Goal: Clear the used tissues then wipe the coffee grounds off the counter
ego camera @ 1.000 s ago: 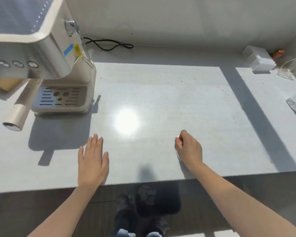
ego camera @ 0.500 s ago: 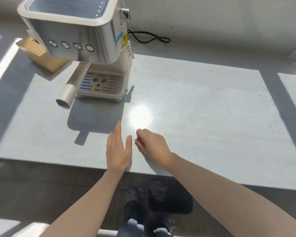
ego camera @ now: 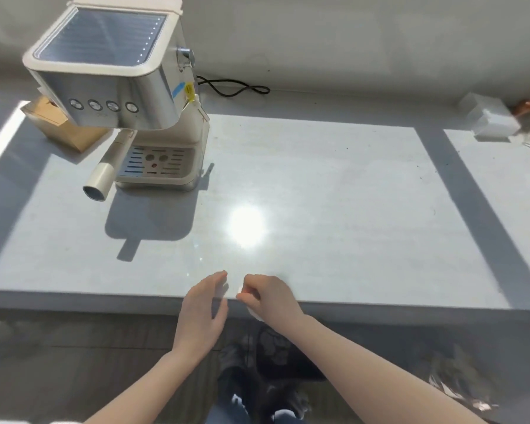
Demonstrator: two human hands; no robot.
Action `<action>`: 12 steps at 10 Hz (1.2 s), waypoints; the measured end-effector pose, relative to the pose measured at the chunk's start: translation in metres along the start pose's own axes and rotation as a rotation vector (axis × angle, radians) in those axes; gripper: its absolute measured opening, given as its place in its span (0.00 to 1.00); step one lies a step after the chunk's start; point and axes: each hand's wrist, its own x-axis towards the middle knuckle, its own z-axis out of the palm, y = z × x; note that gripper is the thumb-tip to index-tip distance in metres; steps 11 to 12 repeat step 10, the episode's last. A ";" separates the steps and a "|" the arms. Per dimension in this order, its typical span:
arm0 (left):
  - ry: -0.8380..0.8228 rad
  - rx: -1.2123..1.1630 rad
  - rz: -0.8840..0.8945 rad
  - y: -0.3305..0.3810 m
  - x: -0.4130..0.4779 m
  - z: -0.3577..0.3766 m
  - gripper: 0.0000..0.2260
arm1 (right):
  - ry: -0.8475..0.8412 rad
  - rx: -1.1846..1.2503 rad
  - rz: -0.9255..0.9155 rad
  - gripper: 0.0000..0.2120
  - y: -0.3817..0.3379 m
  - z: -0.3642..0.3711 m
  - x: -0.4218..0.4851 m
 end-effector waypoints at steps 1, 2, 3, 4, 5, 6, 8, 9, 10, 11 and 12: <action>-0.037 -0.071 0.064 0.019 -0.041 0.018 0.17 | 0.071 0.166 0.152 0.12 0.008 0.002 -0.025; -0.102 -0.353 -0.237 0.040 -0.067 0.048 0.15 | 0.243 0.638 0.400 0.08 0.015 0.015 -0.056; -0.248 -0.711 -0.674 0.048 -0.069 0.077 0.14 | 0.323 0.933 0.577 0.03 0.027 0.026 -0.083; -0.420 -0.986 -0.857 0.047 -0.072 0.097 0.15 | 0.348 1.155 0.692 0.03 0.047 0.031 -0.105; -0.387 -1.004 -0.953 0.043 -0.079 0.120 0.11 | 0.362 1.263 0.804 0.03 0.073 0.039 -0.128; -0.331 -0.910 -1.023 0.034 -0.086 0.153 0.10 | 0.384 1.345 0.938 0.03 0.100 0.054 -0.146; -0.419 -0.826 -1.167 0.014 -0.084 0.218 0.14 | 0.433 1.514 1.159 0.07 0.158 0.094 -0.155; -0.511 -0.709 -1.179 -0.006 -0.076 0.243 0.20 | 0.438 1.603 1.222 0.11 0.188 0.113 -0.152; -0.516 -0.560 -1.184 -0.016 -0.079 0.247 0.27 | 0.452 1.515 1.323 0.16 0.203 0.122 -0.159; -0.516 -0.560 -1.184 -0.016 -0.079 0.247 0.27 | 0.452 1.515 1.323 0.16 0.203 0.122 -0.159; -0.516 -0.560 -1.184 -0.016 -0.079 0.247 0.27 | 0.452 1.515 1.323 0.16 0.203 0.122 -0.159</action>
